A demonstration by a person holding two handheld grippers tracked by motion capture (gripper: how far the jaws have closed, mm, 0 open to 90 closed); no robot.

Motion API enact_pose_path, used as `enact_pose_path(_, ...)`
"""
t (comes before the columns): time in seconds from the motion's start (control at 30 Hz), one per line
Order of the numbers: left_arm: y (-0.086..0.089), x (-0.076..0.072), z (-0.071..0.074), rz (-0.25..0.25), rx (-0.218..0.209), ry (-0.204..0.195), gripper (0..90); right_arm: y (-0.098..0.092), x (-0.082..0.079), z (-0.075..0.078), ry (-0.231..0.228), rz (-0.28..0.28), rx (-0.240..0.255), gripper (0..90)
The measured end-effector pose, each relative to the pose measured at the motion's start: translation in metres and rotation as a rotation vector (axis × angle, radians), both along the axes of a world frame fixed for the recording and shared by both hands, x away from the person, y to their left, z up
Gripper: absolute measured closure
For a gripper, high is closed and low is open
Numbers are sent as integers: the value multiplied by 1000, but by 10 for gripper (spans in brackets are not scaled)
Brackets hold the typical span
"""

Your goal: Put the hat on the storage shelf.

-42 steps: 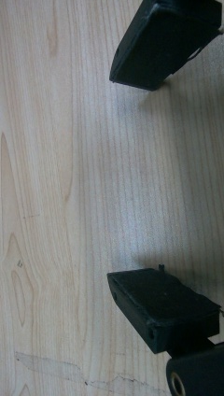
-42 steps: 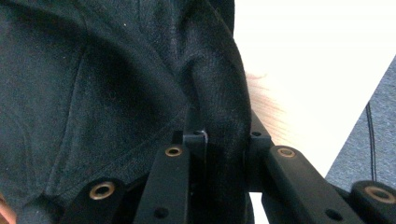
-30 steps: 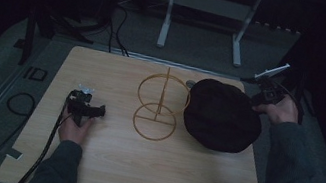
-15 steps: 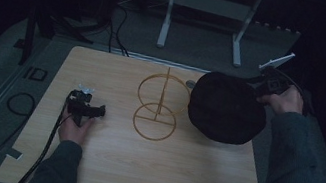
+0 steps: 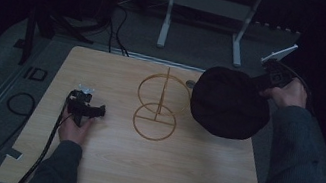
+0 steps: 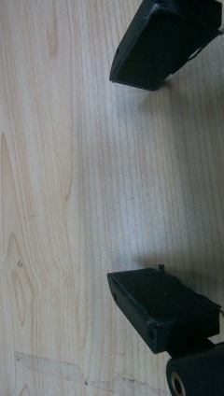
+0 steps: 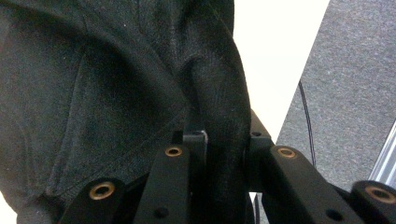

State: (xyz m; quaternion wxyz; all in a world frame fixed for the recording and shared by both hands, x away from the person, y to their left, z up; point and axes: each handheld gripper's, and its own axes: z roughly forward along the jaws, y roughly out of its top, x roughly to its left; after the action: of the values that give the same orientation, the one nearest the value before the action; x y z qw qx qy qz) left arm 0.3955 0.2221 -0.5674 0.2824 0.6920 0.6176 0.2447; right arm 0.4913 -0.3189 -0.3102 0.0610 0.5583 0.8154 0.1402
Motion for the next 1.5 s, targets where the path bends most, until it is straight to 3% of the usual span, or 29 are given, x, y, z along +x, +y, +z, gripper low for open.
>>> enact_pose_path(0.9,0,0,0,1,-1,-1,53,-6,-6,43,-64,-11,100,776)
enact_pose_path(1.5,0,0,0,1,-1,-1,54,3,-6,52,-76,19,167,775)
